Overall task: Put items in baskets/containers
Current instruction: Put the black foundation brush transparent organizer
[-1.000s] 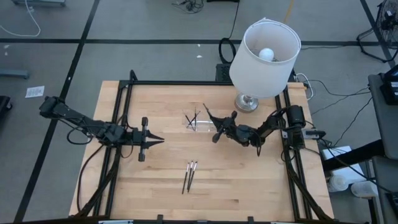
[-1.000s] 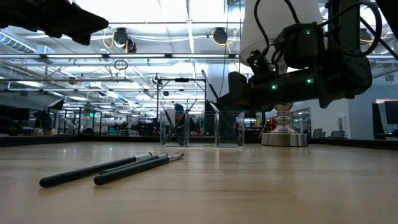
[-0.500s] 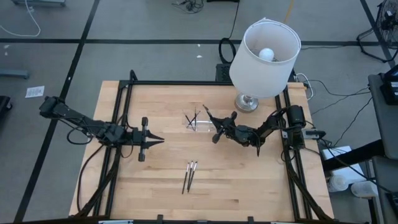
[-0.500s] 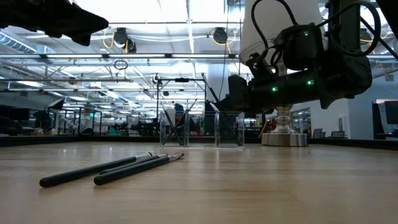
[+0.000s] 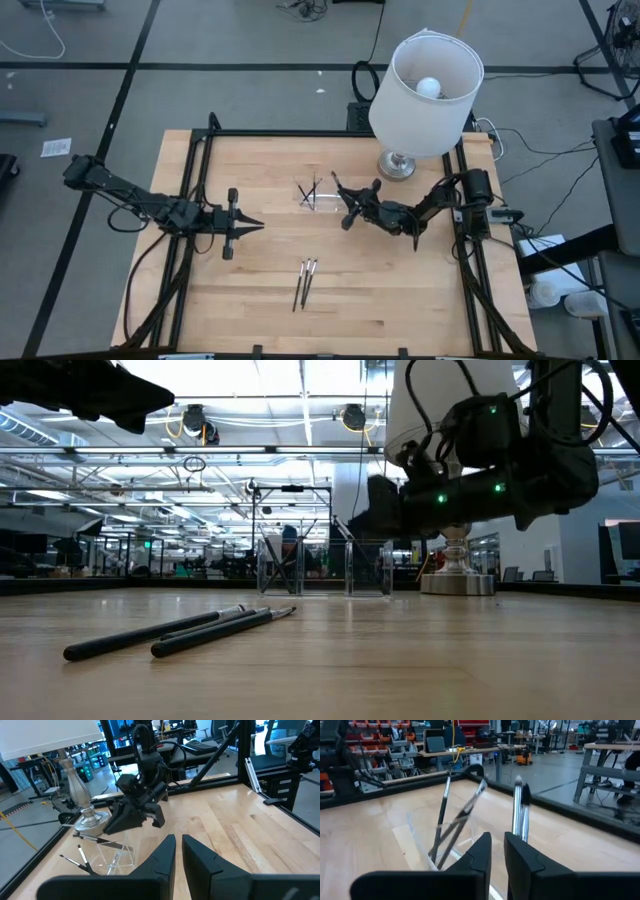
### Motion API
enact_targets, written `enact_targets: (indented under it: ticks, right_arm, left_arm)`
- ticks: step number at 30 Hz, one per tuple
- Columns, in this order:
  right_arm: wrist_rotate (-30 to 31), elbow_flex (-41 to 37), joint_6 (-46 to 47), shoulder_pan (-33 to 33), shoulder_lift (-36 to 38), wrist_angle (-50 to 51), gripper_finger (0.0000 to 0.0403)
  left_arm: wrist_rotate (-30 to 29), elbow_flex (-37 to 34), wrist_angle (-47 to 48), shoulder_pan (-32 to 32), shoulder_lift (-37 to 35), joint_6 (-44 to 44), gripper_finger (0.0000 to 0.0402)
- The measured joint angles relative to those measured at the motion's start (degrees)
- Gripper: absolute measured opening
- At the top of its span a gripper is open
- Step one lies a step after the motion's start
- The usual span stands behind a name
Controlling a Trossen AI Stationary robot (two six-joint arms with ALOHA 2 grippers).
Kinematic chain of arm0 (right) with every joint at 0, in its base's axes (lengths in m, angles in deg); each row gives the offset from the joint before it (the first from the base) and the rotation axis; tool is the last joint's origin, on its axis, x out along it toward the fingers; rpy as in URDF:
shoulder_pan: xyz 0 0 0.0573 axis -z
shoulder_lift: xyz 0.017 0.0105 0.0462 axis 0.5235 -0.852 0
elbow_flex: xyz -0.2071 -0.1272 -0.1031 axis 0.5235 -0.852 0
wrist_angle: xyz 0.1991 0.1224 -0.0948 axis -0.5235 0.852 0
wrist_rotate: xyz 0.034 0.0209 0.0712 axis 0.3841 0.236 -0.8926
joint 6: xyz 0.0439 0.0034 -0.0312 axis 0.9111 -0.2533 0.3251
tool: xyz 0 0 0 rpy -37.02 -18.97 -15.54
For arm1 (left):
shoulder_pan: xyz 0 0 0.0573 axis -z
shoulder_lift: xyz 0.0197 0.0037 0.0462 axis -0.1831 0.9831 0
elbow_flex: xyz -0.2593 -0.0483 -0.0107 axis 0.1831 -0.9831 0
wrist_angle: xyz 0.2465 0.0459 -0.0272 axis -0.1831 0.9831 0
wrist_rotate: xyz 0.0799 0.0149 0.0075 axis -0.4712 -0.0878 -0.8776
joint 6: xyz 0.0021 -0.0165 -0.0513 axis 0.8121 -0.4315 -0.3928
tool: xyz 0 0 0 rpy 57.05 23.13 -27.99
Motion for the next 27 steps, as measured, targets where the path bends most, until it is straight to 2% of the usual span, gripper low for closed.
enact_targets:
  ticks: [5, 7, 9, 13, 15, 17, 20, 24, 27]
  right_arm:
    - [-3.5, 0.03, -2.91, -1.97, 6.29, 0.04, 0.0049]
    - [-4.18, 0.57, -3.86, -3.88, 10.3, 3.64, 0.005]
    - [-4.18, 2.53, -4.55, -6.76, 14.94, 12.16, 0.0049]
    - [-4.18, 12.43, -1.14, -13.59, 20.11, 39.37, 0.0034]
    - [-3.43, 17.8, 2.02, -17.25, 18.62, 49.87, 0.0017]
    - [-1.17, 21.98, 3.92, -20.7, 14.84, 54.45, 0.0005]
    - [-0.04, 26.61, 6.02, -24.38, 7.8, 54.36, 0.0002]
    - [-2.66, 33.14, 11.74, -26.25, -1.74, 53.81, 0.0001]
    - [-2.52, 37.3, 11.3, -27.04, -8.56, 55.25, 0.0001]
  left_arm:
    - [0.0, 0.0, 0.02, 0.0, -0.02, 0.0, 0.0042]
    - [0.0, 0.0, 0.04, 0.0, 0.0, -0.07, 0.0042]
    - [0.0, 0.0, 0.04, 0.0, -0.02, -0.09, 0.0042]
    - [0.0, 0.0, 0.02, 0.0, -0.02, -0.68, 0.0042]
    - [0.0, 0.0, 0.08, 0.0, 0.0, -0.76, 0.0042]
    - [0.0, 0.0, 0.07, 0.02, -0.02, -1.13, 0.0042]
    - [-0.01, 0.0, 0.23, 0.02, -0.02, -2.17, 0.0042]
    - [0.0, -0.02, 1.56, 0.02, 0.0, -3.05, 0.0042]
    - [0.0, -0.02, 1.63, 0.09, -0.01, -3.48, 0.0042]
